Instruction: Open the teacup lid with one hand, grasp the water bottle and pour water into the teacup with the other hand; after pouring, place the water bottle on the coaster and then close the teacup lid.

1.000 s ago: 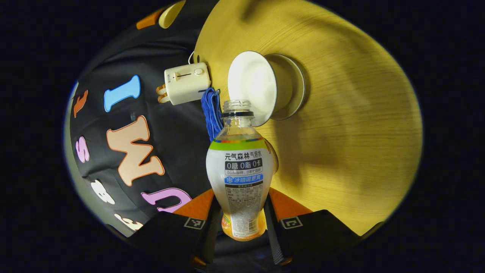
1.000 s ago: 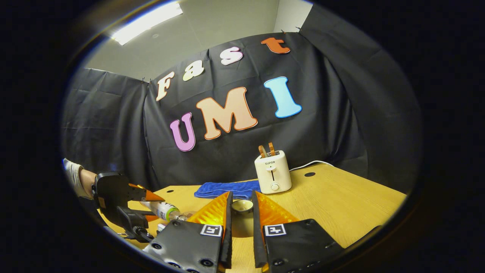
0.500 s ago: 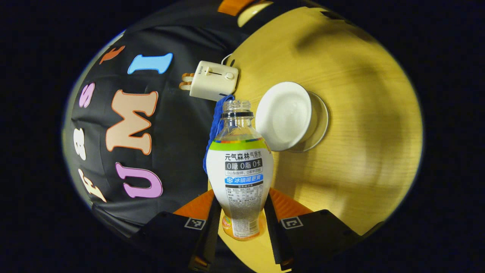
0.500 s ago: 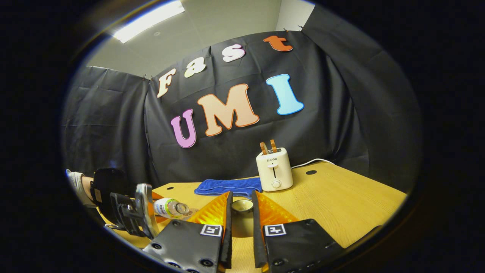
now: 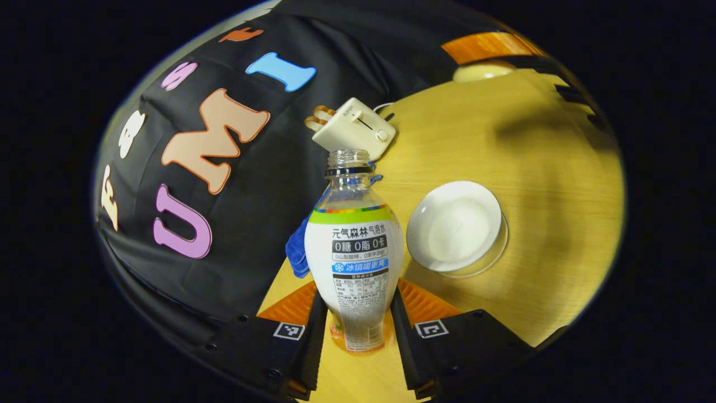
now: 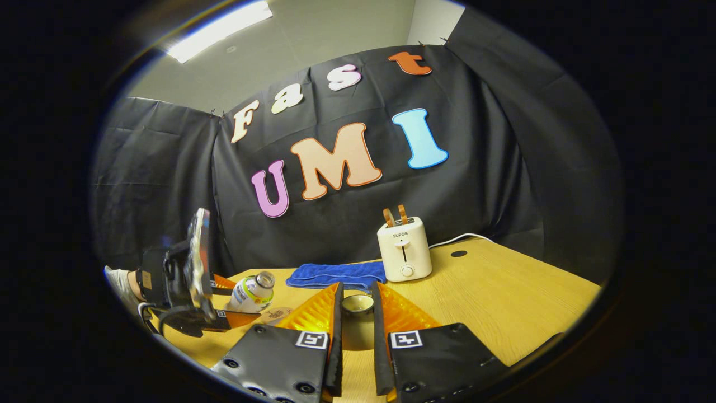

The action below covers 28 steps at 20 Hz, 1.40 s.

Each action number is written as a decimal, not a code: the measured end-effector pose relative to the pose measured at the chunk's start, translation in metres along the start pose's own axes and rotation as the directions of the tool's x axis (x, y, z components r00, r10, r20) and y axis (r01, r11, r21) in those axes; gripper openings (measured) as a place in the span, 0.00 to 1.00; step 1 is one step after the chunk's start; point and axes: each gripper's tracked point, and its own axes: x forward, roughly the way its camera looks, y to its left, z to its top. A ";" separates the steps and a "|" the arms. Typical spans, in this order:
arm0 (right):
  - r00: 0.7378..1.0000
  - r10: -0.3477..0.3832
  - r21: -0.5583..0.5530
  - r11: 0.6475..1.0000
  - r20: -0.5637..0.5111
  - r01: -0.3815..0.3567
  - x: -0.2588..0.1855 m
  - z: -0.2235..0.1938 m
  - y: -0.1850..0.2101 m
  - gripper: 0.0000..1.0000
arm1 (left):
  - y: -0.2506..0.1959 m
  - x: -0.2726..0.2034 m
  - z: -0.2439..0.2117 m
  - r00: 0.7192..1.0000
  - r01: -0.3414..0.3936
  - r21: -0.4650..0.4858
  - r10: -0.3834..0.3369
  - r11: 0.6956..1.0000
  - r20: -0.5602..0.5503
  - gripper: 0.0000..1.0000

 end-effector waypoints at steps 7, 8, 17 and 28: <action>1.000 -0.003 -0.001 1.000 -0.007 0.003 0.001 -0.003 -0.001 0.26 | 0.025 0.010 0.032 0.987 -0.015 -0.321 0.066 0.947 0.147 0.55; 1.000 -0.002 -0.002 1.000 -0.007 0.002 0.001 -0.003 -0.001 0.26 | 0.026 0.013 0.036 0.985 -0.003 -0.360 0.065 0.933 0.160 0.56; 1.000 -0.007 0.001 1.000 -0.015 0.007 0.004 -0.007 -0.003 0.26 | 0.054 0.041 0.029 0.965 -0.028 -0.572 0.172 0.820 0.199 0.55; 0.999 -0.013 0.004 1.000 -0.045 0.013 0.008 -0.019 -0.007 0.26 | 0.062 0.058 0.011 0.949 -0.043 -0.696 0.248 0.717 0.197 0.58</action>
